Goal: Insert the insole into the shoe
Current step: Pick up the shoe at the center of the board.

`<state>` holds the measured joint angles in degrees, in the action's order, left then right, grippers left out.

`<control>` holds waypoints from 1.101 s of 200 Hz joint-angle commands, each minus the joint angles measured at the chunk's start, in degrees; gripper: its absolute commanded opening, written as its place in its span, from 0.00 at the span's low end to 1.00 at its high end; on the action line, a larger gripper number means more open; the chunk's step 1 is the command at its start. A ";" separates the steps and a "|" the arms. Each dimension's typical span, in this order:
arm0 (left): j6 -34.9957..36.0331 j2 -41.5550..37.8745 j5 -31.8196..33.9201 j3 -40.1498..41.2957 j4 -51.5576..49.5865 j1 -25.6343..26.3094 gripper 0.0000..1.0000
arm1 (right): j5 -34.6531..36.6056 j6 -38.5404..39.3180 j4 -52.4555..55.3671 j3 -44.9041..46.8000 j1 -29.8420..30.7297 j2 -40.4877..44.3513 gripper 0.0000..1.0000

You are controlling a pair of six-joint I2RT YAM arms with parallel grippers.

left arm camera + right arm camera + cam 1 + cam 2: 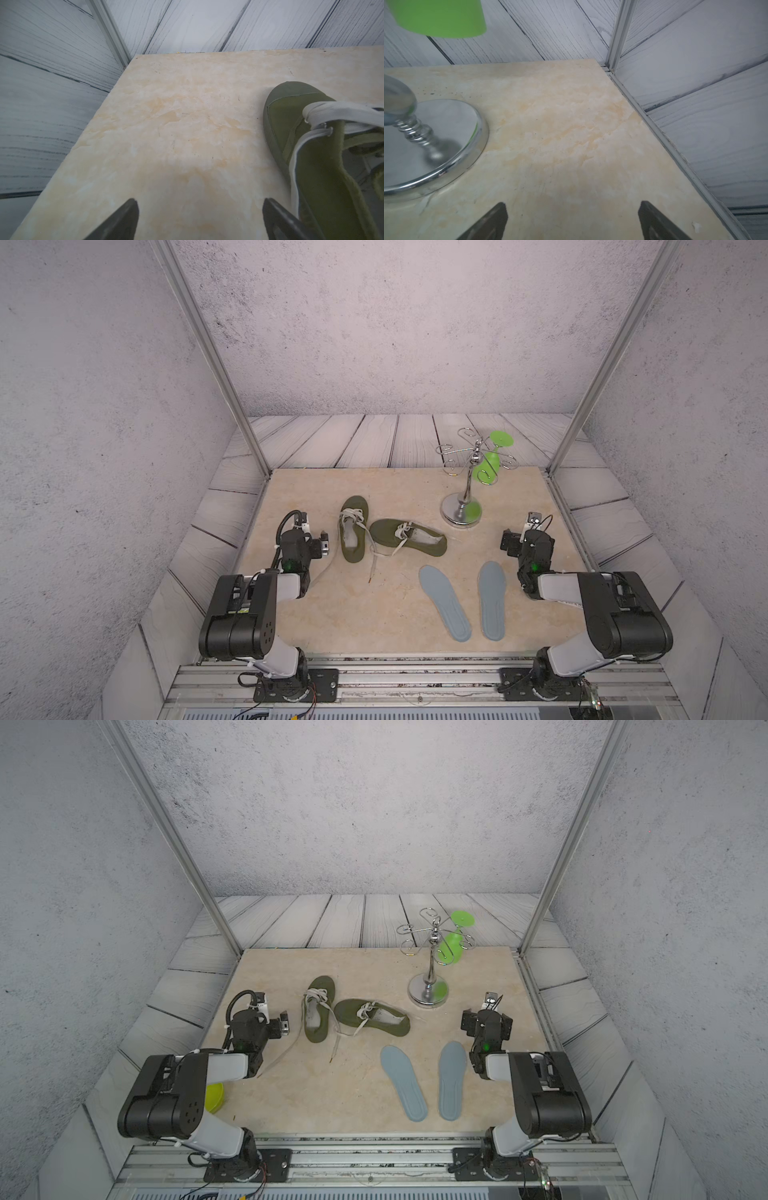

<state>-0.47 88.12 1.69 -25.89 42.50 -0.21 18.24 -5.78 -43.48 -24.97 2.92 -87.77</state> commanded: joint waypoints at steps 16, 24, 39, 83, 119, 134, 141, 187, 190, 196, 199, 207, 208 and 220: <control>-0.32 -0.35 0.06 -1.18 0.13 0.12 0.96 | 0.98 -0.55 0.15 -0.14 -0.10 0.30 0.99; -0.34 -0.34 0.00 -1.22 0.03 0.10 0.96 | 1.01 -0.55 0.17 -0.16 -0.11 0.31 0.99; -0.41 -0.25 0.07 -1.27 0.03 0.03 0.96 | 1.03 -0.55 0.18 -0.08 -0.10 0.31 0.99; -0.41 -0.35 0.06 -1.27 0.01 0.03 0.96 | 0.97 -0.55 0.20 -0.16 -0.11 0.29 0.99; -0.41 -0.23 -0.02 -1.35 -0.16 0.03 0.96 | 1.05 -0.55 0.16 -0.17 -0.11 0.31 0.99; -0.41 -0.25 -0.07 -1.35 -0.09 0.03 0.96 | 1.00 -0.55 0.16 -0.17 -0.10 0.27 0.99; -0.41 -0.23 -0.04 -1.31 -0.07 0.03 0.96 | 0.93 -0.55 0.16 -0.17 -0.10 0.30 0.99; -0.53 -2.16 3.37 -1.29 -0.39 0.49 0.96 | 0.92 -0.48 -0.23 0.14 -0.10 0.48 0.99; -0.62 -2.74 4.33 -1.54 -0.93 0.67 0.96 | 0.66 -0.35 -0.17 0.04 -0.04 0.45 0.99; -0.80 -3.91 5.62 -2.17 -3.11 0.86 0.96 | 0.15 -0.01 0.32 -0.30 -0.10 0.69 0.99; -0.89 -4.86 5.92 -2.83 -4.98 0.88 0.96 | -0.11 0.05 0.83 -0.55 -0.11 0.87 0.99; -0.94 -6.84 6.49 -4.52 -9.42 1.10 0.96 | -1.54 0.69 4.77 -1.99 -0.11 2.55 0.99; -0.94 -7.09 6.57 -4.87 -10.09 1.14 0.96 | -1.54 0.69 4.77 -1.99 -0.11 2.55 0.99; -1.27 -9.66 9.50 -7.72 -16.72 2.61 0.96 | -2.63 0.97 13.94 -5.36 -0.08 5.70 0.99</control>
<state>-0.67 83.96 5.50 -27.94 35.75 0.51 17.67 -5.52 -40.95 -25.65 2.92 -87.37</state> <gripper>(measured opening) 0.957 0.988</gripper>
